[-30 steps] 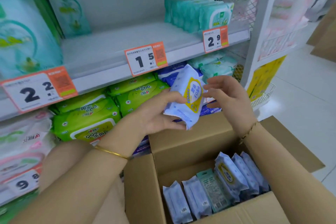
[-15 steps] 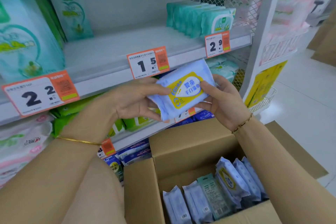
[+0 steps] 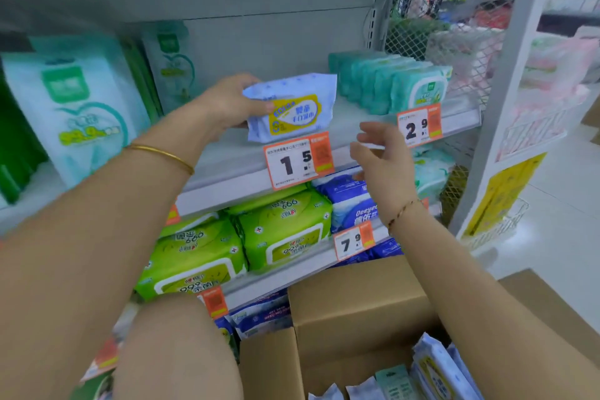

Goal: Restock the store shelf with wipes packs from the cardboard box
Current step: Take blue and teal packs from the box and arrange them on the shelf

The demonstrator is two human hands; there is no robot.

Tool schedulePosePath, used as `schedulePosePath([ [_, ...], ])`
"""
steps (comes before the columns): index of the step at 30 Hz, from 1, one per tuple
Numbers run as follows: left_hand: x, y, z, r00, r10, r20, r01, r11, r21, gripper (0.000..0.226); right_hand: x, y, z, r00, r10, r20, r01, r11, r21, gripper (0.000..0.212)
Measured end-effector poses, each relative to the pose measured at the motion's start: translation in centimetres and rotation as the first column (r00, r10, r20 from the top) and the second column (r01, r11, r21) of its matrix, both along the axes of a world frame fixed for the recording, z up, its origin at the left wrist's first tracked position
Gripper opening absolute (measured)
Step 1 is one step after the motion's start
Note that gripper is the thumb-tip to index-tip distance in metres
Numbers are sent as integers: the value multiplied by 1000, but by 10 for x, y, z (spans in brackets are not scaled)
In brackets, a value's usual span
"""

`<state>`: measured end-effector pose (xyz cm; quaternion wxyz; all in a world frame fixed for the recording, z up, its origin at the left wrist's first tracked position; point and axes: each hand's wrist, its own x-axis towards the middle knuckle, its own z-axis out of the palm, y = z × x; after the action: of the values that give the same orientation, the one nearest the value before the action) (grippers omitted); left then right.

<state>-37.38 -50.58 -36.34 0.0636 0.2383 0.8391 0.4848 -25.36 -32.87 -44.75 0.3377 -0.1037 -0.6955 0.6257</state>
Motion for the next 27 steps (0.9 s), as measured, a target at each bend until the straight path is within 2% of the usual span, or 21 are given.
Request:
schedulePosePath([
  [3,2,4,-10,997,-15,77,13,999,29,25,4,0,-23,999,-16,45,21,993,-116,28],
  [6,4,9,-8,989,-64,136,58,997,43,16,7,3,-35,997,-25,73,34,992,-125,27],
  [9,10,13,-5,977,-84,195,82,996,19,19,10,5,-42,995,-29,97,41,992,-121,29],
  [14,16,11,-2,981,-58,184,57,998,14,25,17,8,-49,992,-20,121,34,993,-111,27],
  [19,18,10,-1,980,-30,196,27,999,17,18,18,9,-52,991,6,132,12,991,-136,28],
  [23,19,10,0,984,21,176,-22,1000,3,35,18,10,-55,989,-1,146,21,991,-135,28],
  [27,23,12,-2,994,104,23,-102,993,-64,59,20,12,-60,986,-16,169,38,991,-128,28],
])
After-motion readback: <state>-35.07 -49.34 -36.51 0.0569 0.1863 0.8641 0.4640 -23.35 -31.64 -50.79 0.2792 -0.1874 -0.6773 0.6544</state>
